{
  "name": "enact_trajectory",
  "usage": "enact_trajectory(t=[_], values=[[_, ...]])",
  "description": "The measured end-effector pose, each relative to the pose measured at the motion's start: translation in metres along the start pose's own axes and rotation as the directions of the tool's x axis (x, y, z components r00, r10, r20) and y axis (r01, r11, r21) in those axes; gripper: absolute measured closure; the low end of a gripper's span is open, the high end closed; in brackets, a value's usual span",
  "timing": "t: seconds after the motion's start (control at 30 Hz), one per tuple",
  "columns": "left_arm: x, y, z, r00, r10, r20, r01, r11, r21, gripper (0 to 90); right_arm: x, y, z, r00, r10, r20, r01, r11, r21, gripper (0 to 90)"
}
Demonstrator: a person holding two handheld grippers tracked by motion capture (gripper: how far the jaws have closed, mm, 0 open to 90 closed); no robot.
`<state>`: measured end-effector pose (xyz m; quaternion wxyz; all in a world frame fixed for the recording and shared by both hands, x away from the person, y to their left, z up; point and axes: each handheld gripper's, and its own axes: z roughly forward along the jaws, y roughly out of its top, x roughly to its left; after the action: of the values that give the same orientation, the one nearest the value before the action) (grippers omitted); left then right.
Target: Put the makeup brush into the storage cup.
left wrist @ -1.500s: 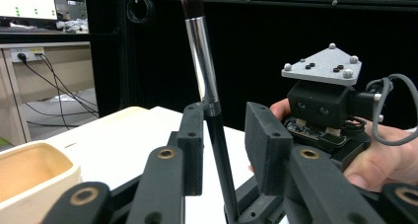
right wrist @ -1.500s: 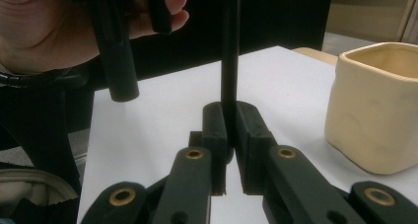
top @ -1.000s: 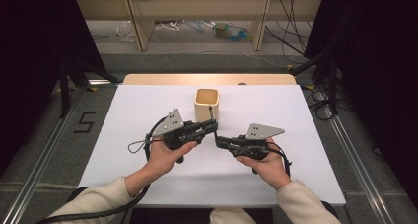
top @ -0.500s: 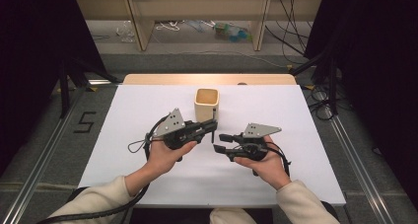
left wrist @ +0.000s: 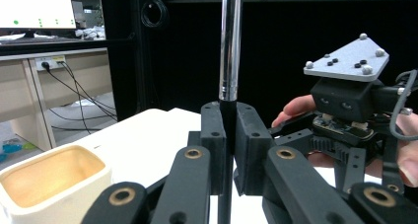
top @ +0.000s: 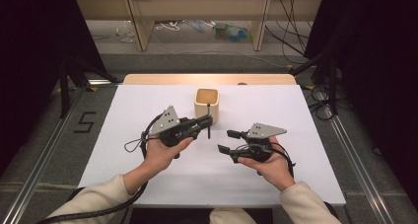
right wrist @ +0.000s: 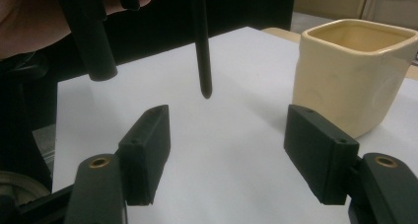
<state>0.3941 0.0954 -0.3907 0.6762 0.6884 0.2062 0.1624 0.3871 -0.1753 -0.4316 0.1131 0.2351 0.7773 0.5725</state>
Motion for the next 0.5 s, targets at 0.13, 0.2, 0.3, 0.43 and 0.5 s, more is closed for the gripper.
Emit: enact_trajectory(t=[0.13, 0.2, 0.3, 0.43, 0.5], values=[[0.003, 0.002, -0.002, 0.9999, 0.005, -0.014, -0.005, 1.0000, 0.001, 83.8, 0.000, -0.001, -0.005, 0.9999, 0.003, 0.014, -0.003, 1.000, -0.002, 35.2], [0.004, 0.003, -0.002, 0.9998, 0.009, -0.016, -0.009, 1.0000, -0.004, 83.8, 0.000, -0.001, -0.005, 1.0000, -0.001, 0.008, 0.001, 1.000, -0.015, 34.9], [0.006, 0.003, -0.003, 0.9997, 0.005, -0.022, -0.005, 1.0000, -0.007, 83.8, 0.000, -0.001, -0.007, 0.9999, -0.002, 0.013, 0.002, 1.000, -0.031, 33.5], [0.009, 0.004, -0.004, 0.9994, 0.003, -0.034, -0.003, 0.9999, -0.011, 83.8, 0.002, -0.001, -0.012, 0.9992, -0.008, 0.039, 0.009, 1.000, -0.026, 30.7], [0.010, 0.005, -0.005, 0.9993, 0.007, -0.037, -0.007, 0.9999, -0.014, 83.8, 0.002, -0.001, -0.013, 0.9996, -0.007, 0.029, 0.008, 0.999, -0.034, 30.1]])
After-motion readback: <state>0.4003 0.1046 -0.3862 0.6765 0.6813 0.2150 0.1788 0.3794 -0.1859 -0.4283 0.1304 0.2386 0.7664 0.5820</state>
